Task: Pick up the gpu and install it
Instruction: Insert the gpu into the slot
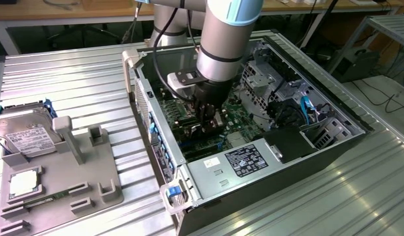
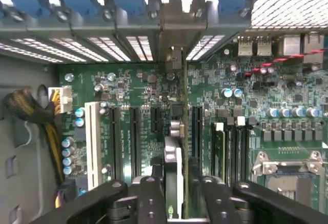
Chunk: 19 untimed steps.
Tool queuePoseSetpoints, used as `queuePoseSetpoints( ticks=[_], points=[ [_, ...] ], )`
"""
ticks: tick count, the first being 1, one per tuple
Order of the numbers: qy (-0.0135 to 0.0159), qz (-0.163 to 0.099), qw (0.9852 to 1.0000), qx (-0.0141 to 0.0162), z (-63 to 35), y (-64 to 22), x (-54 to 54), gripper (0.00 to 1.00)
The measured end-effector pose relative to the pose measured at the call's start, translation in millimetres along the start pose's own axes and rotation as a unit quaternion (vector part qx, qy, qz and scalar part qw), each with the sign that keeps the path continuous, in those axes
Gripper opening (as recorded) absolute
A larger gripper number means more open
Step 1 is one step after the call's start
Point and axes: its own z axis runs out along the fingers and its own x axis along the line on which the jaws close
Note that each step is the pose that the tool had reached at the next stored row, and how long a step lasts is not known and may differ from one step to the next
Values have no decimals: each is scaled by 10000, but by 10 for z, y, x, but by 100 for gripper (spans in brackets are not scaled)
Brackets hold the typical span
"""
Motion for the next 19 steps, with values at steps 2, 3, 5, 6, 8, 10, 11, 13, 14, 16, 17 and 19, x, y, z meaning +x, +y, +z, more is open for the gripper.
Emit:
queuePoseSetpoints(
  ticks=[2, 3, 5, 6, 8, 10, 11, 13, 14, 16, 17, 19],
  points=[
    [-2, 0, 10000, 10, -88, 1, 0, 34],
    [0, 0, 10000, 14, -134, 2, 0, 34],
    [0, 0, 10000, 25, -226, 3, 0, 34],
    [0, 0, 10000, 30, -271, 4, 0, 34],
    [1, 0, 10000, 42, -365, 5, 0, 34],
    [0, 0, 10000, 51, -391, 6, -1, 34],
    [0, 0, 10000, 51, -391, 6, -1, 34],
    [0, 0, 10000, 51, -391, 6, -1, 26],
    [0, 0, 10000, 51, -391, 6, -1, 19],
    [0, 0, 10000, 51, -391, 6, -1, 13],
    [0, 0, 10000, 51, -391, 6, -1, 13],
    [0, 0, 10000, 51, -391, 6, -1, 11]
  ],
)
